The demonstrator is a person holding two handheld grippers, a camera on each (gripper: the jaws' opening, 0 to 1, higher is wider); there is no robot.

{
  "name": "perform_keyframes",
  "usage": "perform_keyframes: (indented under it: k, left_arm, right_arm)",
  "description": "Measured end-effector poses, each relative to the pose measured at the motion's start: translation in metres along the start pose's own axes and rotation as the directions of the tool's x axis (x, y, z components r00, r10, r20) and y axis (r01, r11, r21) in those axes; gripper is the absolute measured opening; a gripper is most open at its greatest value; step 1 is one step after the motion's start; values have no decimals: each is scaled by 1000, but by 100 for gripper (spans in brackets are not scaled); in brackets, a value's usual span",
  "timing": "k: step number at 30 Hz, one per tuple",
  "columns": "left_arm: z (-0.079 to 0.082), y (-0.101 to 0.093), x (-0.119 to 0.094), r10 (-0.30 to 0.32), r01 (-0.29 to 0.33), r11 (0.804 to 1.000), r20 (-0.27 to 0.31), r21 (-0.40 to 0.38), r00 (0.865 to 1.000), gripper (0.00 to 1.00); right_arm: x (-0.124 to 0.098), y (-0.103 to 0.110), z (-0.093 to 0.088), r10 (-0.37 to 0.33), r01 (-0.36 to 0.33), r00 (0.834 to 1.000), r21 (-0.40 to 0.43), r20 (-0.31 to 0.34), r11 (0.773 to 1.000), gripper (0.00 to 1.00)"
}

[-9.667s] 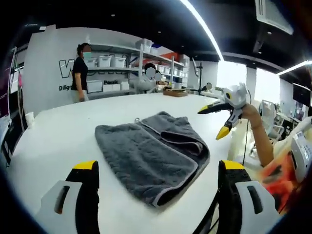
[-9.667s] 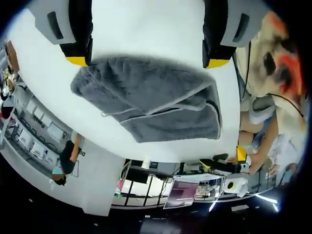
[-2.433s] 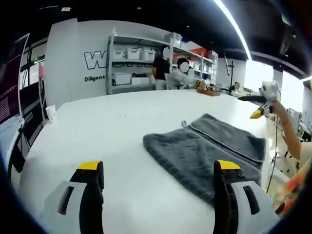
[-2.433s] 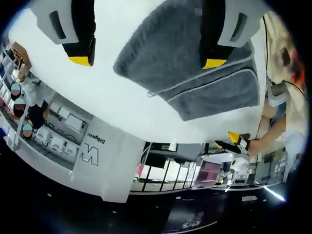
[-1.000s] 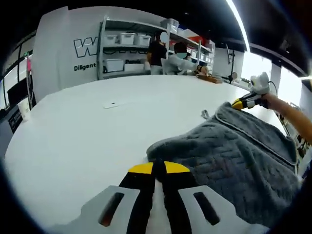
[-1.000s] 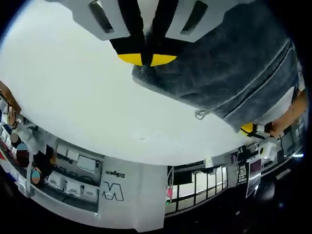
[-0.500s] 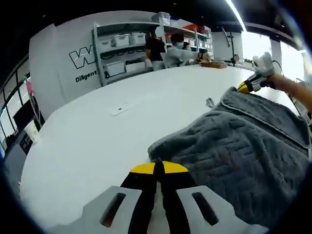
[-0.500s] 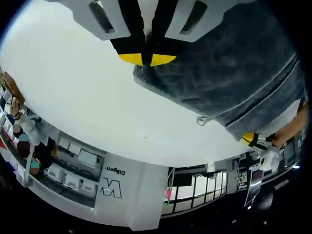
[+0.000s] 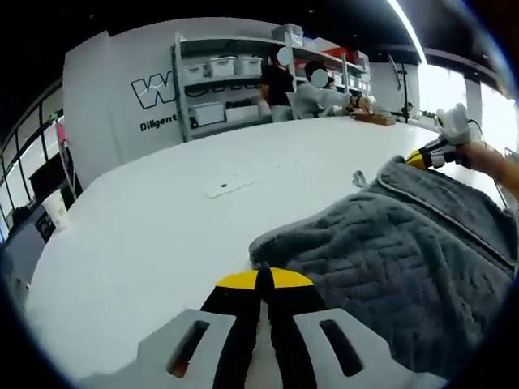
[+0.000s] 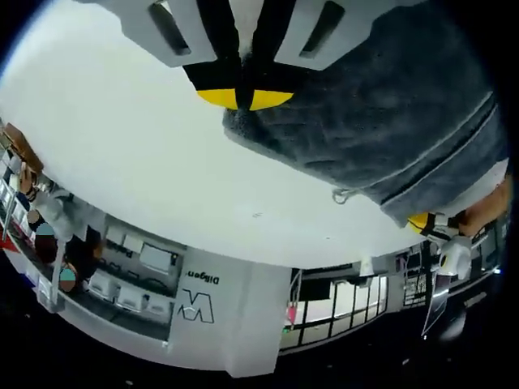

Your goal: Open the folded towel by lifting each exposed corner and separating the folded layers until the towel lies flat within the target outline without major curled edges

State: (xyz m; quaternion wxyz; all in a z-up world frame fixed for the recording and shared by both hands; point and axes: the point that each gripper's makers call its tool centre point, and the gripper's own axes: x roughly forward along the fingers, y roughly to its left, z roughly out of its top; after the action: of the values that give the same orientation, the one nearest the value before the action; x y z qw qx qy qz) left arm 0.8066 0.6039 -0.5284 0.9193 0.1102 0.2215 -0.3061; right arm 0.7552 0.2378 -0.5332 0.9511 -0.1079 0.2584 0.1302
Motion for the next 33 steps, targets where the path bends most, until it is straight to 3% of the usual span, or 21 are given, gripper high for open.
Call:
perform_keyframes:
  k: [3, 11, 18, 21, 25, 28, 30, 33]
  left_arm:
    - [0, 3, 1, -13, 13, 999, 8, -50, 1000, 2]
    - [5, 10, 11, 8, -8, 999, 14, -32, 1000, 2]
    - [6, 11, 12, 19, -16, 997, 32, -75, 999, 2]
    - [8, 10, 12, 51, -51, 999, 11, -1, 999, 2]
    - [9, 8, 12, 77, -77, 997, 3, 2, 997, 4]
    - [9, 9, 8, 94, -94, 994, 9, -61, 995, 15]
    - [14, 11, 1, 78, -75, 992, 22, -105, 997, 30]
    - [21, 12, -10, 84, -79, 991, 46, -104, 995, 46]
  right_arm:
    - [5, -2, 3, -2, 2, 1000, 8, 9, 1000, 0]
    - [14, -4, 9, -20, 20, 999, -18, 27, 1000, 0]
    - [16, -6, 10, -10, 10, 999, -5, 52, 1000, 0]
    - [17, -5, 12, -21, 22, 999, -30, 50, 999, 0]
    - [17, -5, 13, -46, 47, 999, -39, 21, 998, 0]
    - [13, -8, 16, -83, 84, 996, -61, 30, 995, 3]
    - [6, -11, 21, -121, 125, 990, -48, 73, 991, 11]
    - [-3, -14, 24, -142, 144, 986, -20, 91, 989, 21]
